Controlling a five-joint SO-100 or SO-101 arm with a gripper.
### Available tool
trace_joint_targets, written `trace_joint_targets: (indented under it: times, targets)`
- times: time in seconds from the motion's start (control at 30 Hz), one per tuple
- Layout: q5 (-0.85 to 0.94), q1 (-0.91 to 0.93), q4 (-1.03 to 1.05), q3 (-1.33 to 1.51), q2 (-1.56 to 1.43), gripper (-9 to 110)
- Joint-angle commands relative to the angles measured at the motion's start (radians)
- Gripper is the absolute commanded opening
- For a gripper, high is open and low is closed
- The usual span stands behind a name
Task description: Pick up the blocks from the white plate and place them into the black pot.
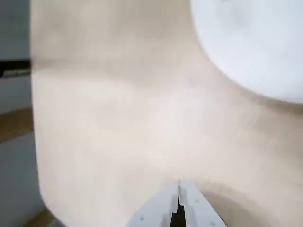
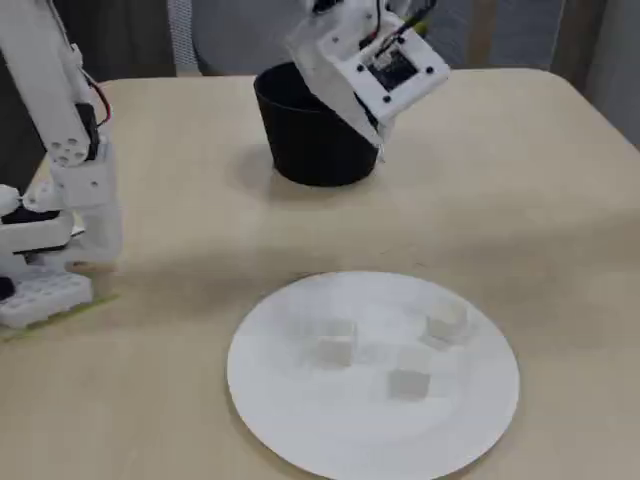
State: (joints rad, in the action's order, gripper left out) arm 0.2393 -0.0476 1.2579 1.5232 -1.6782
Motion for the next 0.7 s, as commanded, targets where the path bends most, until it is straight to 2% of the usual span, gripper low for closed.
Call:
trace_joint_targets:
  times: [0.0, 0.3, 0.5, 0.67]
  targets:
    - [0.003, 0.078, 0.052, -0.120, 0.067, -2]
    - [-0.009, 0.288, 0.086, -0.179, 0.158, -2]
    - [-0.143, 0.414, 0.094, -0.181, 0.218, -2]
    - [-0.293, 0.426, 0.109, -0.184, 0.249, -2]
